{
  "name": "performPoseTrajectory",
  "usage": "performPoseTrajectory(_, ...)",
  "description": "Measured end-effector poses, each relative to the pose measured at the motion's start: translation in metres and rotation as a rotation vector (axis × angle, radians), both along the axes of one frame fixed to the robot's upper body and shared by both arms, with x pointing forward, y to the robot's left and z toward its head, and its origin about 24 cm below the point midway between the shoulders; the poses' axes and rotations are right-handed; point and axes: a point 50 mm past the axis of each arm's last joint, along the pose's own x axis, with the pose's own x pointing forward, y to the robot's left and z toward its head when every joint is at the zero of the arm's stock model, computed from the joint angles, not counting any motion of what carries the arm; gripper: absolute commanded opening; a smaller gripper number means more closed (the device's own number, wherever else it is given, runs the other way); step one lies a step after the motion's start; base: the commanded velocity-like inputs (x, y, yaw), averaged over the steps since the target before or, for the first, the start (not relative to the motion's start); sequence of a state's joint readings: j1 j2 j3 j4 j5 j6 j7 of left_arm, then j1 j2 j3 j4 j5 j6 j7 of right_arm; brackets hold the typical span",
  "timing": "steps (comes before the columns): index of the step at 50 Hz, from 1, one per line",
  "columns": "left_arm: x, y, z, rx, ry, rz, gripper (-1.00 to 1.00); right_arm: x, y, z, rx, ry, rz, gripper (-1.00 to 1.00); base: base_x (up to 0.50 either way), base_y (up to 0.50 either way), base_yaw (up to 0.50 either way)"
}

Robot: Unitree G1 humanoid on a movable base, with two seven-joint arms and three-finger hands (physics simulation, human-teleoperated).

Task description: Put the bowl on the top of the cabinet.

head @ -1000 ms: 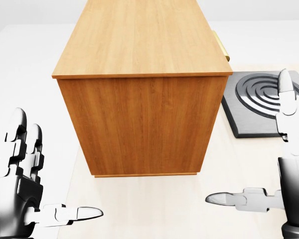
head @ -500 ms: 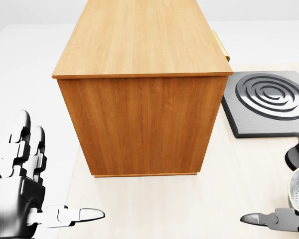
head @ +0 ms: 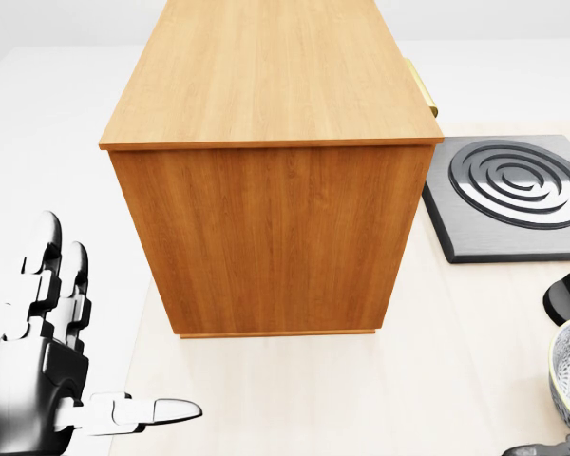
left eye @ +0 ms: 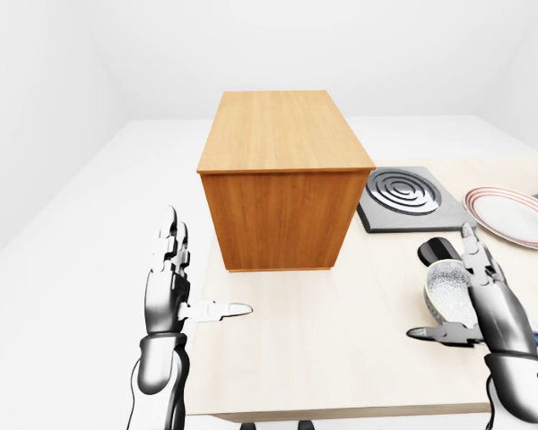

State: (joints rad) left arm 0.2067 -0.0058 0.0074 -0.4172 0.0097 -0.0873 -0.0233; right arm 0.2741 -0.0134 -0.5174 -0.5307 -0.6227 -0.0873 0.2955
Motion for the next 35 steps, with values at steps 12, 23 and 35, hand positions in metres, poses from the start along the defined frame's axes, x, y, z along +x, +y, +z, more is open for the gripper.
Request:
performPoseTrajectory(12,0.001,0.0,-0.001,0.0,0.003,0.004,1.0,-0.004,-0.013,-0.014,-0.004,0.074,-0.056,1.0,0.0,0.0,0.0)
performPoseTrajectory(23,0.001,0.0,-0.001,-0.001,0.002,0.008,1.0,-0.007,-0.021,-0.027,-0.007,0.139,-0.095,1.0,0.0,0.0,0.0)
performPoseTrajectory(35,0.001,0.0,-0.001,0.001,0.005,0.005,1.0,-0.013,-0.028,-0.042,-0.015,0.217,-0.134,1.0,0.0,0.0,0.0)
